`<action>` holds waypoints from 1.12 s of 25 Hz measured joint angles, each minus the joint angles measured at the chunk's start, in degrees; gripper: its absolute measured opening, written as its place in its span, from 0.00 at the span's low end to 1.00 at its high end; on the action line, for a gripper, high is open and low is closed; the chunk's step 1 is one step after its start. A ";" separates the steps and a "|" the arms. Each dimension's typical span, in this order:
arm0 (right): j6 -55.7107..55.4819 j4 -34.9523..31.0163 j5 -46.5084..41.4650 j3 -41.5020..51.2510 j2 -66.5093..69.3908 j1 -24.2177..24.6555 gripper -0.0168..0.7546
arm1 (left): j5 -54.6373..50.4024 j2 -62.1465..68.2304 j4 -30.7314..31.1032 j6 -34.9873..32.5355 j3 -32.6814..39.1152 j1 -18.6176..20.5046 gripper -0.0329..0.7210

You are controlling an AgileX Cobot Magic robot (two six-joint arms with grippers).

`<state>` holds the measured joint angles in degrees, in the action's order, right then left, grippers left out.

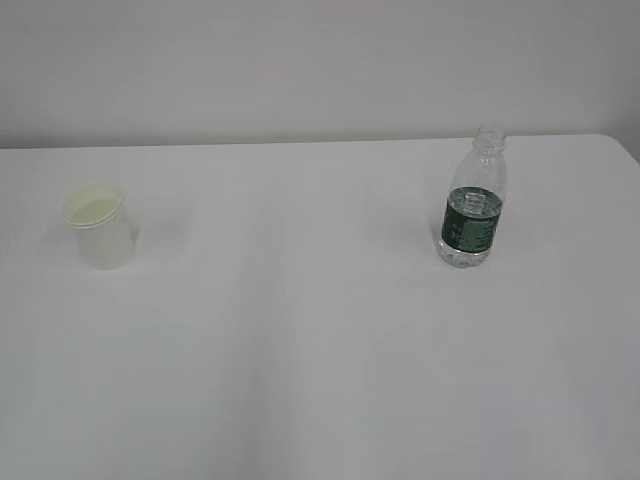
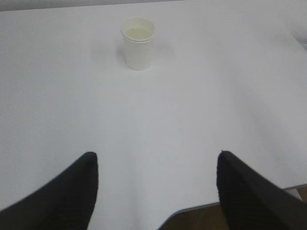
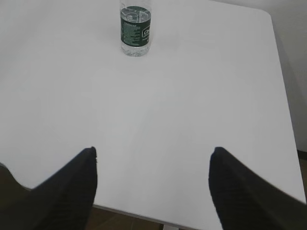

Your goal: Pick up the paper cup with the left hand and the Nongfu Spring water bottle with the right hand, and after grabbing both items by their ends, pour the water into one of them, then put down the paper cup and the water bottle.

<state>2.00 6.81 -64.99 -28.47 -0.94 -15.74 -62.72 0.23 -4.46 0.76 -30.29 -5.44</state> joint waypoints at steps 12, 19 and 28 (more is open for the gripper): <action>0.22 0.00 0.00 0.00 0.00 0.00 0.78 | 0.00 0.00 -0.26 0.00 0.00 0.00 0.82; 0.22 0.00 0.00 0.00 0.00 0.00 0.78 | 0.00 0.00 -0.35 0.00 0.00 0.00 0.82; 0.22 0.00 0.00 0.00 0.00 0.00 0.78 | 0.00 0.00 -1.31 0.00 0.00 0.00 0.81</action>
<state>2.22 6.81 -64.99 -28.47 -0.94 -15.74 -62.72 0.23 -5.77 0.76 -30.29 -5.44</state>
